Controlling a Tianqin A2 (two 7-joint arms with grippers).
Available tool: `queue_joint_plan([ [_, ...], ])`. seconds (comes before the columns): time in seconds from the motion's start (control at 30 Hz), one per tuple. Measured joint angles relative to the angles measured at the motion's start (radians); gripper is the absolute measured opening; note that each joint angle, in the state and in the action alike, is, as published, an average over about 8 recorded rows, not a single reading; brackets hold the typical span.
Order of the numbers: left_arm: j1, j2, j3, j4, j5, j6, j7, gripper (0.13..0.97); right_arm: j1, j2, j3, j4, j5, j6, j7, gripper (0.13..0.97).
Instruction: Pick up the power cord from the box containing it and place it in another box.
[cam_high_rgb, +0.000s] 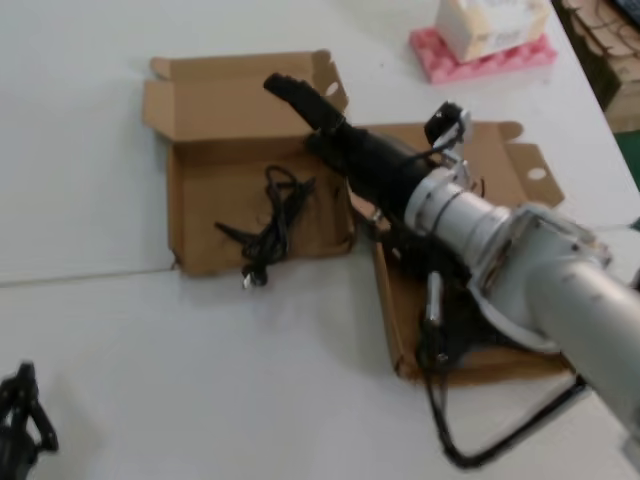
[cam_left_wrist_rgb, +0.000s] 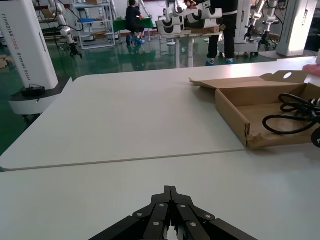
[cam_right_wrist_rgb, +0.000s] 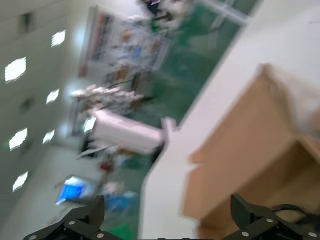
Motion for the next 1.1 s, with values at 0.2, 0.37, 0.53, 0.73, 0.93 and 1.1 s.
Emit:
queue_joint_plan([
  [0.2,0.0,0.0,0.0,0.0,0.0,0.0,0.0,0.163,-0.099,0.123,0.045,0.212,-0.035,-0.124,0.0,0.895],
  [0.37,0.0,0.0,0.0,0.0,0.0,0.0,0.0,0.172,-0.144,0.144,0.074,0.274,-0.065,-0.124,0.0,0.932],
  [0.53,0.0,0.0,0.0,0.0,0.0,0.0,0.0,0.18,-0.197,0.144,0.1,0.323,-0.108,-0.084,0.0,0.945],
  [0.73,0.0,0.0,0.0,0.0,0.0,0.0,0.0,0.241,-0.279,0.147,0.143,0.404,-0.174,-0.027,0.0,0.966],
  [0.93,0.0,0.0,0.0,0.0,0.0,0.0,0.0,0.316,-0.367,0.151,0.188,0.49,-0.245,0.035,0.0,0.966],
  [1.1,0.0,0.0,0.0,0.0,0.0,0.0,0.0,0.408,-0.44,0.155,0.226,0.562,-0.303,0.085,0.0,0.966],
])
